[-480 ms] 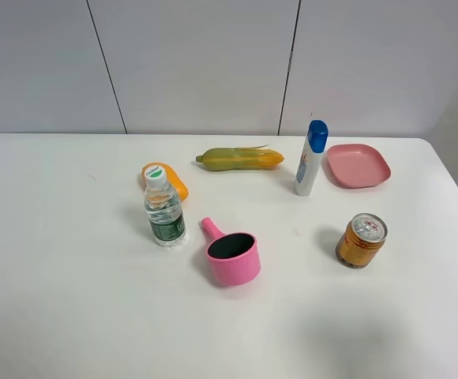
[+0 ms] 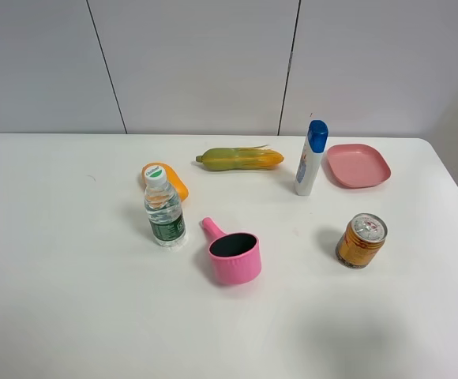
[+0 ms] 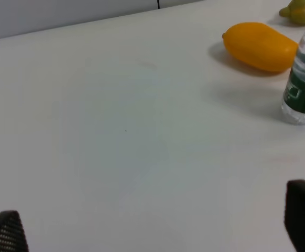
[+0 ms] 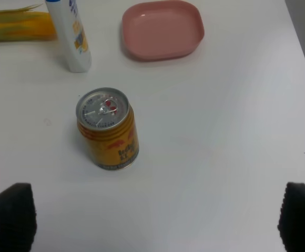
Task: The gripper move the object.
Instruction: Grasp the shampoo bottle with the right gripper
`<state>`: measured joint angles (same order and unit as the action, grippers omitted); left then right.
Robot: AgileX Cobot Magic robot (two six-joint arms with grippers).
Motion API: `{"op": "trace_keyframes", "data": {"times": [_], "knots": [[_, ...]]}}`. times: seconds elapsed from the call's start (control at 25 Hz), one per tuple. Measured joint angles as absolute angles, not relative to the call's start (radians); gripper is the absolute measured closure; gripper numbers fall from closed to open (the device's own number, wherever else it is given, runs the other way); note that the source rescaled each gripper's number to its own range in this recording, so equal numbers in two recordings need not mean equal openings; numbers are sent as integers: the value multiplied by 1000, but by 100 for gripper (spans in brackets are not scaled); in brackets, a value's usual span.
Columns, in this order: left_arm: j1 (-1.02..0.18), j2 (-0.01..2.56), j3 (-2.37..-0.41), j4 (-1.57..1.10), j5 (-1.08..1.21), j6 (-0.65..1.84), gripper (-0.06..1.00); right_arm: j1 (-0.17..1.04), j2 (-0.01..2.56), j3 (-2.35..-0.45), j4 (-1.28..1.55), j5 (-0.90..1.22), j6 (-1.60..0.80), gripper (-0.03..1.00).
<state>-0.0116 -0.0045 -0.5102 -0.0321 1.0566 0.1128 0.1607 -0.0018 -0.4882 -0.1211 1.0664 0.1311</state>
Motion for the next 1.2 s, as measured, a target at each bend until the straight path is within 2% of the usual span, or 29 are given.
{"op": "trace_keyframes", "data": {"times": [0.92, 1.2], "knots": [[-12, -5, -510, -32, 1057, 113, -6, 161, -2, -488, -121, 1066, 132, 11], [-12, -5, -510, -32, 1057, 113, -6, 161, -2, -488, -133, 1082, 209, 9]]}}
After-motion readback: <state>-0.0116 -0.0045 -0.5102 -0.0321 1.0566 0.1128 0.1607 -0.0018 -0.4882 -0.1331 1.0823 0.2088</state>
